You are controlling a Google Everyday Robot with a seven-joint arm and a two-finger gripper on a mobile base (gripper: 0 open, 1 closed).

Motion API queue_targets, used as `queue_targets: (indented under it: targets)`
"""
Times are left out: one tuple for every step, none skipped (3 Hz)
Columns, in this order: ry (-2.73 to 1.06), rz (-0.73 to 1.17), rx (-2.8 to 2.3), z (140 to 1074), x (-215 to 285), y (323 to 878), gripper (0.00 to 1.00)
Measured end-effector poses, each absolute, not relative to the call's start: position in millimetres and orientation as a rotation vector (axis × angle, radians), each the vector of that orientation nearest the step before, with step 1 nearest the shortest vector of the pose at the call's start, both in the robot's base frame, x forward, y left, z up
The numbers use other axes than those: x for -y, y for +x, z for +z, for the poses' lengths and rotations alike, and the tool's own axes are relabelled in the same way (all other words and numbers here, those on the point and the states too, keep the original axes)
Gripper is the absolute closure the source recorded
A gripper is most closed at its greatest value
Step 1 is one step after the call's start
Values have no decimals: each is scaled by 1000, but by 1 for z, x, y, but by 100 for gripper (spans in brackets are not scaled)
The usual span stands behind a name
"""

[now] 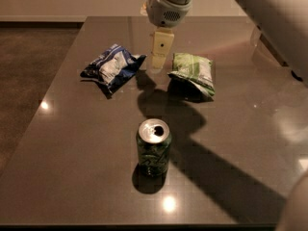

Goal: Move blue chip bag near green can

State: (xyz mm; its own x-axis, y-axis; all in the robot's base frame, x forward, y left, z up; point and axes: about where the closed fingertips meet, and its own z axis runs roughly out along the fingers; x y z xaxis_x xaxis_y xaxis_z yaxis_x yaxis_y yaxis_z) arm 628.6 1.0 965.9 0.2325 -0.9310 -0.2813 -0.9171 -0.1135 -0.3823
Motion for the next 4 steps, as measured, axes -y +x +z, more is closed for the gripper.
queue_targets:
  targets:
    - [-2115,-19,-1638,945,-36,643,0]
    - [-2188,1,-1602,926,-67,655,0]
    - [-2270,10,-1573,908,-95,665,0]
    - [-2329,33,-1563,893,-113,673,0]
